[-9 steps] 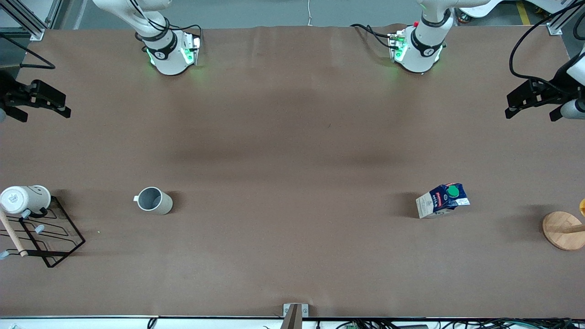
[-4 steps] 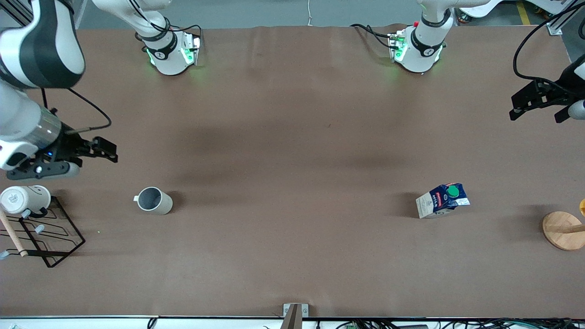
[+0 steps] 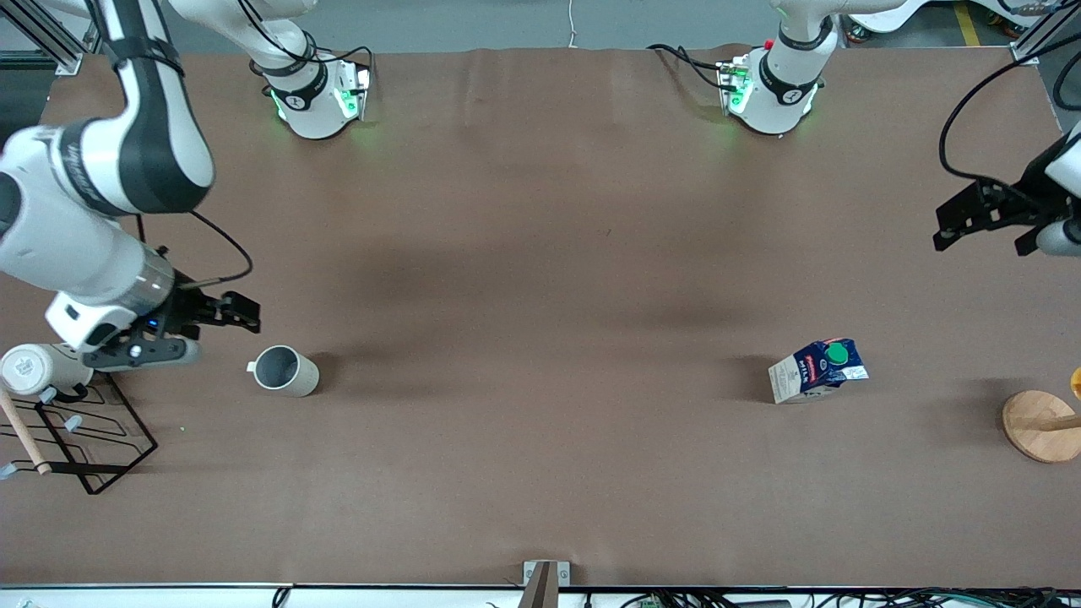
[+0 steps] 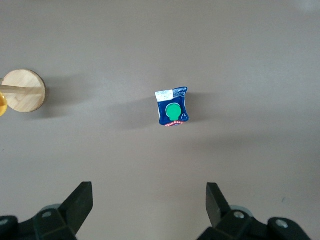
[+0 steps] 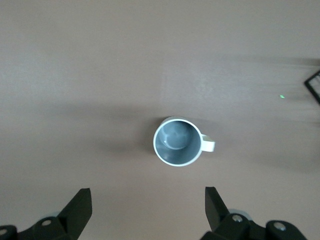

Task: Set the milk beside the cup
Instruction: 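Reach the right gripper to the mug while the left gripper reaches the milk, then grasp the mug with the right gripper while the left gripper grasps the milk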

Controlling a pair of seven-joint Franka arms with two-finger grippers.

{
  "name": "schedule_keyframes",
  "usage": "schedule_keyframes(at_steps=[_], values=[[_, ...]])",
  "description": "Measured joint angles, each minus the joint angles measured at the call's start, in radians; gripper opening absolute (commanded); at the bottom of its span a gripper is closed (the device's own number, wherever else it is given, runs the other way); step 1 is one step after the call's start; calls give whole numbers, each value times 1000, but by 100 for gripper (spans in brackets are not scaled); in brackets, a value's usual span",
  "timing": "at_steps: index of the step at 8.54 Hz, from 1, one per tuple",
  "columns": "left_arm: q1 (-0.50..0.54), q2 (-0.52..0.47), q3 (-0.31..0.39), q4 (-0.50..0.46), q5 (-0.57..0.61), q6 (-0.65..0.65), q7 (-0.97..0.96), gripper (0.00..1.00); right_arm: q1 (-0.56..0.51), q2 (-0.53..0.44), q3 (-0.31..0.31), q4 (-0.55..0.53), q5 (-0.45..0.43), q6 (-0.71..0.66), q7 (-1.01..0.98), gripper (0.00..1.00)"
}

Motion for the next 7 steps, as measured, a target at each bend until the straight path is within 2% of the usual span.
schedule_keyframes(at_steps=[2,4,7], values=[[4,46,1,-23,0,1,-1,100,6,43,0,-46,0,122,2,100],[3,119,-1,-36,0,31,-2,100,6,66,-2,-144,1,281,2,100],[-8,203,-5,-95,0,197,-55,100,6,138,-2,-159,1,376,3,100]])
